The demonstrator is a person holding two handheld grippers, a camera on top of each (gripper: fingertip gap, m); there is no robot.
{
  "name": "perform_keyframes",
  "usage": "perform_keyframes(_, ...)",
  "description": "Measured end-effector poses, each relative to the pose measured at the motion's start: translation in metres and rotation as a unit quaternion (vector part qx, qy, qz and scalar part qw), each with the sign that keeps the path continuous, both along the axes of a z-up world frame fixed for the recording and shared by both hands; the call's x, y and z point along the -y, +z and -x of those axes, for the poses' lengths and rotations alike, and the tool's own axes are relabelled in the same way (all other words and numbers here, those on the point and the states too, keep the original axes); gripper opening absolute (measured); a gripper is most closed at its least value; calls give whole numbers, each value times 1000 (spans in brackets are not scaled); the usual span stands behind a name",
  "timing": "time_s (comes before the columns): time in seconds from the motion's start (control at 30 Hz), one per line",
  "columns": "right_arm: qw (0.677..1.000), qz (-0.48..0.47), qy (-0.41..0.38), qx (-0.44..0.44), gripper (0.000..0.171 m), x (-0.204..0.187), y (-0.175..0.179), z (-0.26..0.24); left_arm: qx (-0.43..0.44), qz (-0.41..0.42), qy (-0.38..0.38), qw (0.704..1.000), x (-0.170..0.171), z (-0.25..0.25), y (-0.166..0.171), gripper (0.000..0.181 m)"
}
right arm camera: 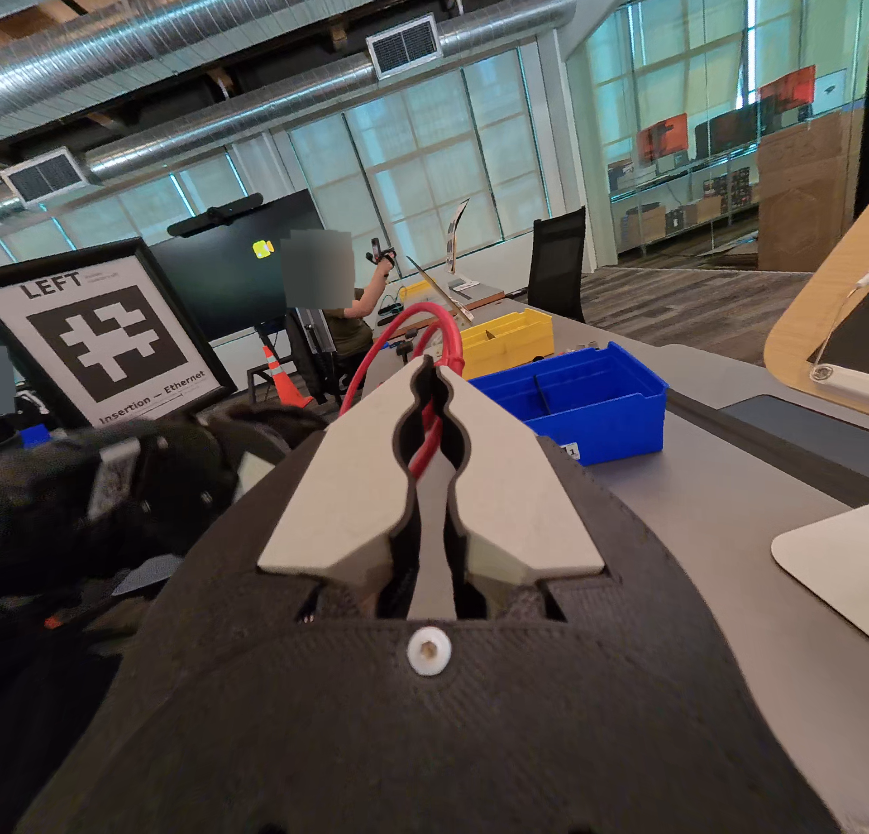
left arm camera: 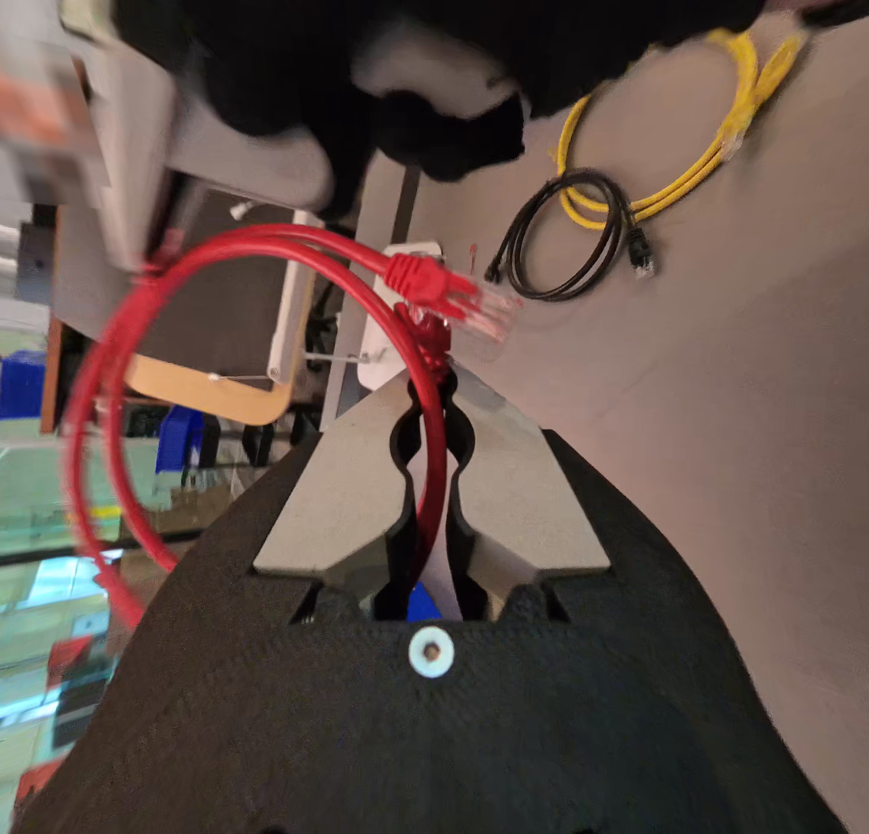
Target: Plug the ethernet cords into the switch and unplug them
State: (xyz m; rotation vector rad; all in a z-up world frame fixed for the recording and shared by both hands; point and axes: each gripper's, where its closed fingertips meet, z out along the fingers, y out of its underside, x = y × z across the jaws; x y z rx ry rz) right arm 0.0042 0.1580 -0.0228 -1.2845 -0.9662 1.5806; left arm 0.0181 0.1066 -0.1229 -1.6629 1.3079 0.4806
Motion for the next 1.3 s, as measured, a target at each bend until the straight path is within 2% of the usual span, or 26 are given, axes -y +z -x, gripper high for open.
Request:
perform_keyframes(0.17,999,-9,42,16,0,11,-11,7,101,-25,-68,992,32,1,82,0)
perform_keyframes(0.37,997,-20,76,-7,0,32,1,13,238,-15,-61,969,15,27,152,0)
perform_keyframes(0.43,996,-25,83,-21,0,36,7,11,301,19,-54,952,3,38,167,0)
perform_keyframes(0.57,996,-45,75,-36,0,43,16,12,407,121,-27,905,-32,57,171,0)
perform_keyframes(0.63,996,-63,58,-38,0,44,19,12,456,186,-14,870,-51,64,165,0)
perform_keyframes(0.73,992,-122,20,-3,0,47,15,17,502,320,10,803,-75,65,137,0)
perform_keyframes(0.83,980,-196,-6,31,0,55,9,25,457,437,33,774,-84,53,96,0)
perform_keyframes(0.93,961,-267,-25,71,0,64,2,32,358,540,50,760,-75,37,50,0)
perform_keyframes(1.03,939,-329,-18,95,0,80,-3,36,194,618,74,758,-48,33,-3,0)
perform_keyframes(1.1,934,-342,-9,102,0,87,-4,38,101,678,54,726,-15,23,-27,2)
perform_keyframes(1.13,931,-349,-3,110,0,89,-7,39,61,686,46,724,-5,20,-35,4)
perform_keyframes(1.2,928,-355,20,111,0,97,-11,40,18,712,1,702,17,7,-42,7)
perform_keyframes(1.3,937,-334,37,90,0,100,-5,37,-27,759,-35,650,53,-4,-58,29)
